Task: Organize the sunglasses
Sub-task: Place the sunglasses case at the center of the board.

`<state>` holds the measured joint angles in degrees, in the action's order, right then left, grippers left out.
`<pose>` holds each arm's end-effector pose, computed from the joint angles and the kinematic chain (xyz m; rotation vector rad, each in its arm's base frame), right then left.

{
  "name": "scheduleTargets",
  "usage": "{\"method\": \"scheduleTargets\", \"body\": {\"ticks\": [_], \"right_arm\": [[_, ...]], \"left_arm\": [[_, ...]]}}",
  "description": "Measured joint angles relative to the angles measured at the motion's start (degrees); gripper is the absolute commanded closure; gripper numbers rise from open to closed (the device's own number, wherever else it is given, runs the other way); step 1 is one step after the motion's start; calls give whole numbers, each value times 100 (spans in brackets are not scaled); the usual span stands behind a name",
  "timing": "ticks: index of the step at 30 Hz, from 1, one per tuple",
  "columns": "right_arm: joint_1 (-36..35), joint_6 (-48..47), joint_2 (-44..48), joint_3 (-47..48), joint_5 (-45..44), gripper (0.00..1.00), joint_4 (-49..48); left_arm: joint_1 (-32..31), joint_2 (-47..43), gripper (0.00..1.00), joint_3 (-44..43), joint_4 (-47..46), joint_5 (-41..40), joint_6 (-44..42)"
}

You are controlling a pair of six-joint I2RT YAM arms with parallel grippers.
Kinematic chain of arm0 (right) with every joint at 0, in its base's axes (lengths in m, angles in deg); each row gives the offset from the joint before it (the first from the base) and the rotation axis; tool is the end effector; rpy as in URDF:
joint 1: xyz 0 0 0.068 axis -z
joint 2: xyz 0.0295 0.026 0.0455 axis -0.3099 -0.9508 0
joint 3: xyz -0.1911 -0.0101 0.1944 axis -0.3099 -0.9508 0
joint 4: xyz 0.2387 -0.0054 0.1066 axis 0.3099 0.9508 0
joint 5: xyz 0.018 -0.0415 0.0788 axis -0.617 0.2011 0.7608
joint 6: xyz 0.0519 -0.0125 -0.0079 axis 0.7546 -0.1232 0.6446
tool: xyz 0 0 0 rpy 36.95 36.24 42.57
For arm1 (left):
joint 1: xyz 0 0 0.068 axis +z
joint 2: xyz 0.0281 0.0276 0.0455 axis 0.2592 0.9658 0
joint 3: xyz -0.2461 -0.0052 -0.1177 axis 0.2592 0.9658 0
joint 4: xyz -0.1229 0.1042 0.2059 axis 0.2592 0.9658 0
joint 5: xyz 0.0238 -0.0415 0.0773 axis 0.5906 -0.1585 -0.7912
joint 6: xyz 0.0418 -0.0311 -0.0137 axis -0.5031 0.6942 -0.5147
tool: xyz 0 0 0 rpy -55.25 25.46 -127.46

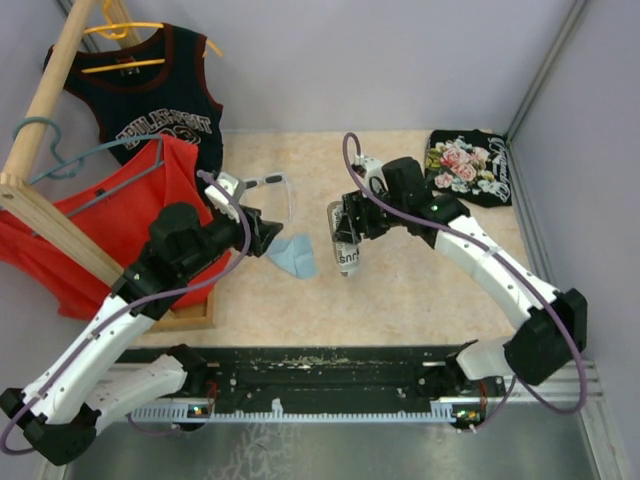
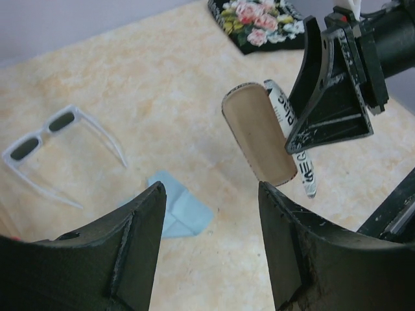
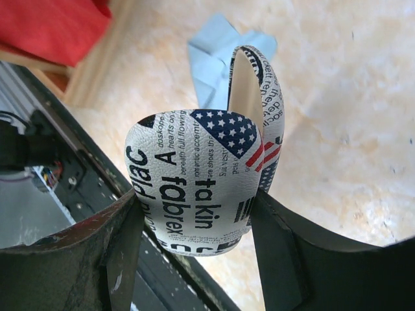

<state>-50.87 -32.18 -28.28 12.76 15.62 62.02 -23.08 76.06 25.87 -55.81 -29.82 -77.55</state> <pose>0.2354 0.1680 0.3464 -0.6185 2.2173 0.8593 0.1474 -0.1178 0.3986 0.5358 1.6708 -0.5970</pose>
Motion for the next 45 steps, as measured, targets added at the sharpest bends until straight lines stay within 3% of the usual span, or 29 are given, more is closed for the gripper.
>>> {"method": "scheduleTargets", "body": {"ticks": [8, 16, 29, 38, 45], "right_arm": [[623, -330, -968, -22, 612, 100, 326], [1150, 326, -1311, -1043, 1506, 100, -1054], [1325, 1276, -1683, -1891, 2175, 98, -2647], [1386, 1484, -1838, -1939, 2367, 97, -3082], [1388, 1591, -1897, -1980, 2468, 96, -3228]], "left_arm": [[0, -175, 35, 1128, -50, -372, 772], [0, 643, 38, 2210, -1143, -184, 1711], [0, 3650, 41, 1676, -2798, 721, 1941], [-52, 4623, 50, 1355, -3515, 966, 1932], [-81, 4918, 65, 1287, -3738, 975, 1853]]}}
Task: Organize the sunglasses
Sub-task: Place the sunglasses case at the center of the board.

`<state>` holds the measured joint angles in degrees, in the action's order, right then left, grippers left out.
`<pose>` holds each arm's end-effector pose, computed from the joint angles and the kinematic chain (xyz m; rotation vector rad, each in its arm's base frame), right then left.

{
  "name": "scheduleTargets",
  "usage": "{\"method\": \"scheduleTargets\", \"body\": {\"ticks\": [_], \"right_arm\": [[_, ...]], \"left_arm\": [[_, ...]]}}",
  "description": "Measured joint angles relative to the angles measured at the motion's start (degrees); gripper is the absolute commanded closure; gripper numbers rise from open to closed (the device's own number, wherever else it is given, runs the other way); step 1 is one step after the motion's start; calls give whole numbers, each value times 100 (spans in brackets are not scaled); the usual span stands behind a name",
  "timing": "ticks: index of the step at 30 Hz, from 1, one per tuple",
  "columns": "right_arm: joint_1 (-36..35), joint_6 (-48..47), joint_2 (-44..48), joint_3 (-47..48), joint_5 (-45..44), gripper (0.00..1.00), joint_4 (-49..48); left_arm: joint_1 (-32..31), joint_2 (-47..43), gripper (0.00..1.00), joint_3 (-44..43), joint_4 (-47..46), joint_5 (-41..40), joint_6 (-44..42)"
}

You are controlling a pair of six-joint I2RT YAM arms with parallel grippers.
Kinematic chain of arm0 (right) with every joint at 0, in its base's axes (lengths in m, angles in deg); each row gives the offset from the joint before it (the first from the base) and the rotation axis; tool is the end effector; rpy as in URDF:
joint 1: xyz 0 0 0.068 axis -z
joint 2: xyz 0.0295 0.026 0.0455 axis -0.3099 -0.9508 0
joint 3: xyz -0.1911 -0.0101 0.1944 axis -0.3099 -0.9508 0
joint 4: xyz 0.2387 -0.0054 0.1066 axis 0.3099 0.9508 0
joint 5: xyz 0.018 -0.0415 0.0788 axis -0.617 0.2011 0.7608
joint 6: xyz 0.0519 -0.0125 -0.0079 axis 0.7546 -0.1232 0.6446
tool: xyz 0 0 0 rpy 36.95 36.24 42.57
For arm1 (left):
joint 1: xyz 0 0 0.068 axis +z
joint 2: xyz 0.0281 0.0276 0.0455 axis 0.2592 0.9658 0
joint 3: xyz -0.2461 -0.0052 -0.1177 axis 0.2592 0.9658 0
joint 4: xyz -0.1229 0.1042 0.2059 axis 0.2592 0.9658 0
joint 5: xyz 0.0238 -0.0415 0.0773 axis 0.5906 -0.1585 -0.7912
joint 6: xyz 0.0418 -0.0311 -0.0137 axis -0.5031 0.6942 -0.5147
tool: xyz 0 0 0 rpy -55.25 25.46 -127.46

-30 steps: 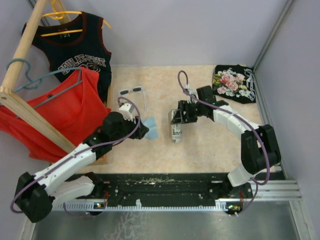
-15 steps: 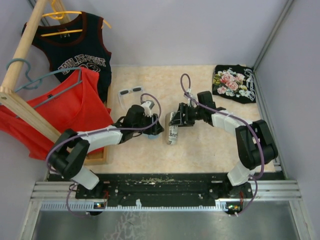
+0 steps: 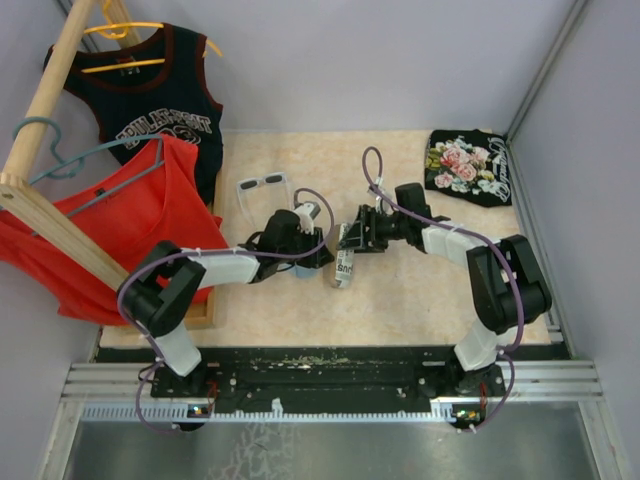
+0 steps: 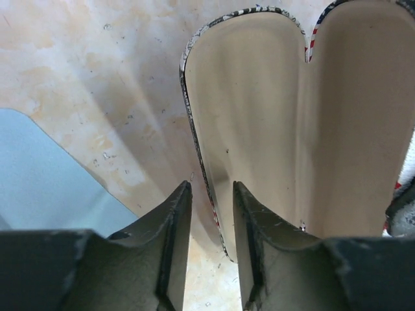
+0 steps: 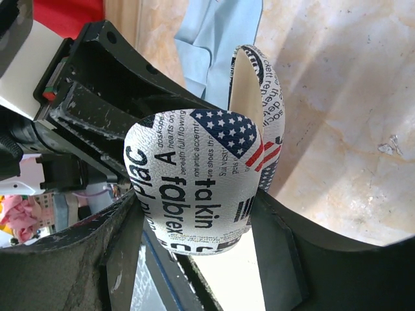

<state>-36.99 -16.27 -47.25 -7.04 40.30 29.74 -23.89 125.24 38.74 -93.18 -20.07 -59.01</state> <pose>0.3062 0.1326 0.1855 -0.2381 2.4077 1.3586 0.2660 -0.2247 0.1575 0.4358 2.2201 -0.8480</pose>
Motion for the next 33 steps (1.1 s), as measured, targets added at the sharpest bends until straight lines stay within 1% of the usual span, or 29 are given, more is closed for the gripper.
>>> {"method": "scheduleTargets", "body": {"ticks": [4, 8, 11, 14, 16, 17, 19, 25, 28, 33], "right_arm": [[0, 42, 0, -20, 74, 96, -96], [0, 72, 0, -22, 103, 95, -101], [0, 87, 0, -22, 111, 92, -94], [0, 85, 0, -22, 107, 80, -79], [0, 79, 0, -22, 94, 71, -55], [0, 68, 0, -22, 79, 60, -37], [0, 26, 0, -20, 48, 49, 26], [0, -120, 111, 44, -120, 29, 400], [72, -208, 345, 57, -343, 22, 575], [402, -289, 894, 68, -708, 20, 730]], "left_arm": [[0, 35, 73, -66, -15, -17, -70], [0, 66, 88, -96, -61, -37, -122], [0, 101, 100, -103, -72, -52, -136], [2, 101, 100, -125, -83, -87, -127], [2, 101, 100, -144, -74, -109, -129], [2, 101, 100, -153, -66, -116, -129], [0, 101, 100, -162, -31, -122, -129], [-50, 101, 100, -188, 28, -149, -125], [-92, 101, 100, -267, 140, -203, -140], [-153, 101, 100, -326, 444, -345, -118]]}}
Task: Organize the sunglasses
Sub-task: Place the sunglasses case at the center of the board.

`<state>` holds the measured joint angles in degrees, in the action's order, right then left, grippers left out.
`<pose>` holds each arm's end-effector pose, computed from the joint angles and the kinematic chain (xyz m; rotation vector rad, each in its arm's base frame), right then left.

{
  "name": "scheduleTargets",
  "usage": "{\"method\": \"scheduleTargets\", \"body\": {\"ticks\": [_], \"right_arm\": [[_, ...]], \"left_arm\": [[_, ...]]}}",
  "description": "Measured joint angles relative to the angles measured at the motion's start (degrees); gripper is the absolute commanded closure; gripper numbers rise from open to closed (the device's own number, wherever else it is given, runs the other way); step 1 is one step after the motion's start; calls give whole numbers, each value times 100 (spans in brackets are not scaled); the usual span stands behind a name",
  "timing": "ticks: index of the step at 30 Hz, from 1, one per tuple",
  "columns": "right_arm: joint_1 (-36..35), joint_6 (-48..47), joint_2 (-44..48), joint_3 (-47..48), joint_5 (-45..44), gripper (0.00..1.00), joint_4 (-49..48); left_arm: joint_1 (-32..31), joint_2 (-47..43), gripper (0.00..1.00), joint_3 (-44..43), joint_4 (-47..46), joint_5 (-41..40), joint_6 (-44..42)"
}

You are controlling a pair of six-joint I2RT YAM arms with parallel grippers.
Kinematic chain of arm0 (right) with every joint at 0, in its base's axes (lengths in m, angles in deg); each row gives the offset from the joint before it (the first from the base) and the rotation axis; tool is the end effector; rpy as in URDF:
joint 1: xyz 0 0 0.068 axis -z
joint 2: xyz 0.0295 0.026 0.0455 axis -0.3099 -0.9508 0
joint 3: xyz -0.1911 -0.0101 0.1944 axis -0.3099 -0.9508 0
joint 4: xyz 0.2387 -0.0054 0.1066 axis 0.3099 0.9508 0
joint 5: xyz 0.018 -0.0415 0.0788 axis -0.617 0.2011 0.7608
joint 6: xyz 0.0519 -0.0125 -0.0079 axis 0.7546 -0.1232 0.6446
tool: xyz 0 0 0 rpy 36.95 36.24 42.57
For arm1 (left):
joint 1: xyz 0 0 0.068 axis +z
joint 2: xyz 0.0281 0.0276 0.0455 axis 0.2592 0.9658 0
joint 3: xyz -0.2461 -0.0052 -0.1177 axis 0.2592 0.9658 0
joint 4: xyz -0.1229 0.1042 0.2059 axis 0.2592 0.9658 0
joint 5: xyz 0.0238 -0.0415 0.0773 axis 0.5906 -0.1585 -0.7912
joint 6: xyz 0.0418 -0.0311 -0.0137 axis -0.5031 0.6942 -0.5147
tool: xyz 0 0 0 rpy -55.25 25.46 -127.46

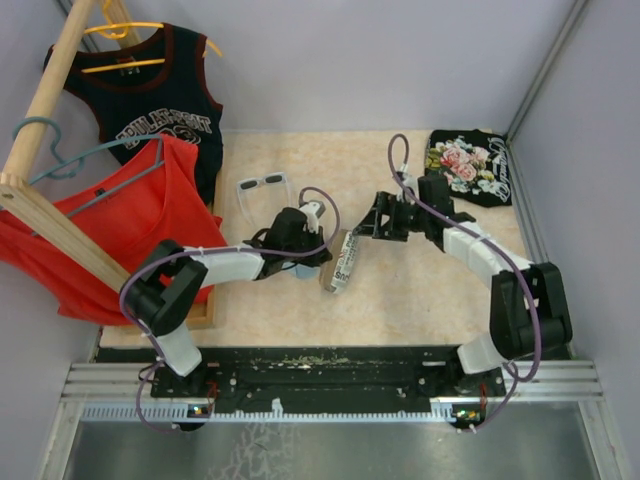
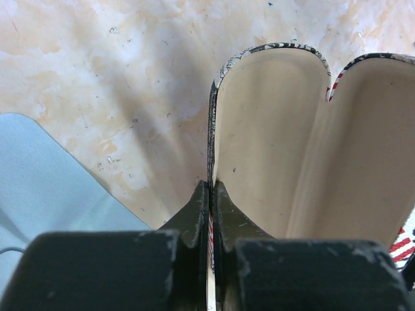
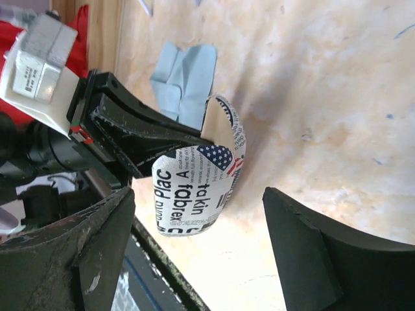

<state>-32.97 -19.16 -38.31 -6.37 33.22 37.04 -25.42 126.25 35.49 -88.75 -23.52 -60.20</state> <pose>0.2975 0.1029 0.2250 -0.1586 2.3508 1.1587 0.2679 -0.2358 0.1609 0.4533 2.2456 -0.7736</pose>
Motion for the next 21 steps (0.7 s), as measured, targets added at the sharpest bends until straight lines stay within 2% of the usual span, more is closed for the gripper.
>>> {"method": "scheduleTargets", "body": {"ticks": [6, 14, 19, 21], "right_arm": [[83, -190, 601, 33, -693, 20, 437], [83, -210, 1644, -160, -1582, 20, 796], [83, -160, 2094, -557, -1853, 21, 970], [83, -142, 2164, -662, -1917, 21, 1078]], "left_arm": [[-35, 66, 100, -243, 282, -142, 291], [-57, 321, 100, -780, 946, -675, 1202], [-72, 555, 94, -857, 1132, -911, 1534], [-70, 684, 88, -892, 1137, -953, 1639]]}}
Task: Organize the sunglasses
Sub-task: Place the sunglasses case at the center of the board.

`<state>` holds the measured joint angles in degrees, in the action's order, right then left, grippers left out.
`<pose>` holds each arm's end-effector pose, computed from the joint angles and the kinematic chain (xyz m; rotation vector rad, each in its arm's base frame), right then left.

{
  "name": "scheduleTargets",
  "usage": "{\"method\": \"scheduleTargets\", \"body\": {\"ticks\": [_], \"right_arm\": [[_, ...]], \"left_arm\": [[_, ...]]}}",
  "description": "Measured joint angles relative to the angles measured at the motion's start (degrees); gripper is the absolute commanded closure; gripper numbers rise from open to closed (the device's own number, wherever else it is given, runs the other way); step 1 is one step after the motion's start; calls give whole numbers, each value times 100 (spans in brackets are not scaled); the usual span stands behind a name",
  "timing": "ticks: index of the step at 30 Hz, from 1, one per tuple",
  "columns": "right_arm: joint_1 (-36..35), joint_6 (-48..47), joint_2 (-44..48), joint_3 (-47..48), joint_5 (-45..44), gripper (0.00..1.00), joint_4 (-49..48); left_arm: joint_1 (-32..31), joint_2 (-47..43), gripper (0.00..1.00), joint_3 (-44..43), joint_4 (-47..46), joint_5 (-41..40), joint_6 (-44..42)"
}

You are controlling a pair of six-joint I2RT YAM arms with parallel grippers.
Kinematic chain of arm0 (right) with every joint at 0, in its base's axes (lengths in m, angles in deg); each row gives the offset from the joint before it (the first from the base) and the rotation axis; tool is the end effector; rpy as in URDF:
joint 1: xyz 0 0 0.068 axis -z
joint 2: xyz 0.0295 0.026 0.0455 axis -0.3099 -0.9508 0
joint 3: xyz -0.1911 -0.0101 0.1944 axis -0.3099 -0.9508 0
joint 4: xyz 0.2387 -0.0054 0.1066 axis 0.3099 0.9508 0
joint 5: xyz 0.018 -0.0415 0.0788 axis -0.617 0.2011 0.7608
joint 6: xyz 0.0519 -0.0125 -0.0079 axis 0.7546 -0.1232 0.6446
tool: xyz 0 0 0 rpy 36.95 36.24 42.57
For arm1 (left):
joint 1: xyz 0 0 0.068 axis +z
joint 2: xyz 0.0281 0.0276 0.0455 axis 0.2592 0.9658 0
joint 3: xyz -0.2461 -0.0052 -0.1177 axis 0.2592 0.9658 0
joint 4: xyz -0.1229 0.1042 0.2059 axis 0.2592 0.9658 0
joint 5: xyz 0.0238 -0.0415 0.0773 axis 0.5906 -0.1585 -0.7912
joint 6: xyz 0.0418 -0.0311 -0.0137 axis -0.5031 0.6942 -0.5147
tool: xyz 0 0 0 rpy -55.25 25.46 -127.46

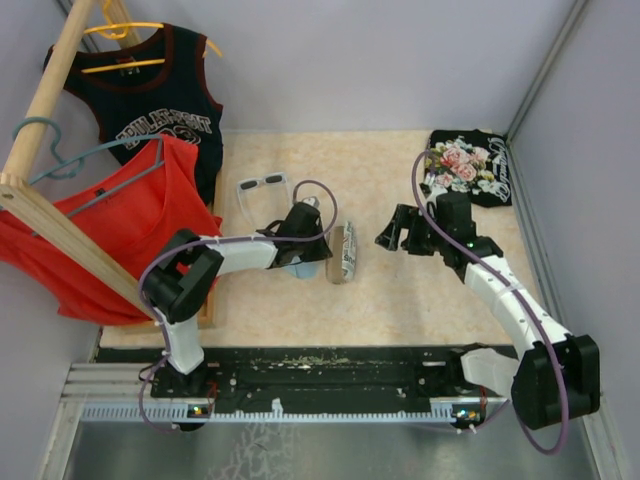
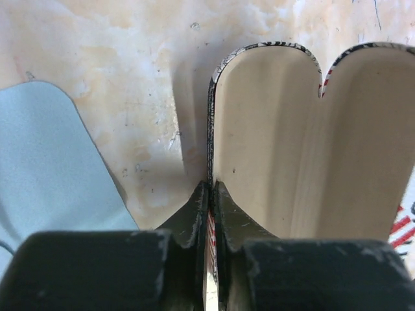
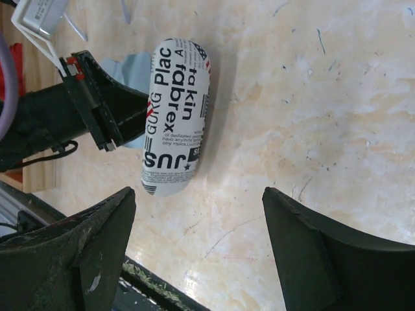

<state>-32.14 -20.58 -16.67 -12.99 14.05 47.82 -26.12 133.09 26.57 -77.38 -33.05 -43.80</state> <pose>0.2314 0.0711 0.2659 -0.0010 2.2779 0.7654 0.2876 -0.2510 0.1472 0.0476 2.4509 -0.6528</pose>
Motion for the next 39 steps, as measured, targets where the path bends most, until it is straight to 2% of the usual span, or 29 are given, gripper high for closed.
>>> {"method": "scheduleTargets", "body": {"ticks": [6, 11, 19, 39], "right_arm": [[0, -42, 44, -118, -164, 21, 258], [0, -96, 168, -181, -271, 21, 337], [0, -201, 199, -181, -275, 21, 341], [0, -302, 164, -181, -269, 21, 339]], "left_arm": [[-2, 87, 71, -85, -55, -2, 199], [-2, 85, 66, -85, -114, 0, 249], [-20, 46, 60, -85, -116, 37, 186], [-24, -177, 57, -85, -175, 472, 0]]}}
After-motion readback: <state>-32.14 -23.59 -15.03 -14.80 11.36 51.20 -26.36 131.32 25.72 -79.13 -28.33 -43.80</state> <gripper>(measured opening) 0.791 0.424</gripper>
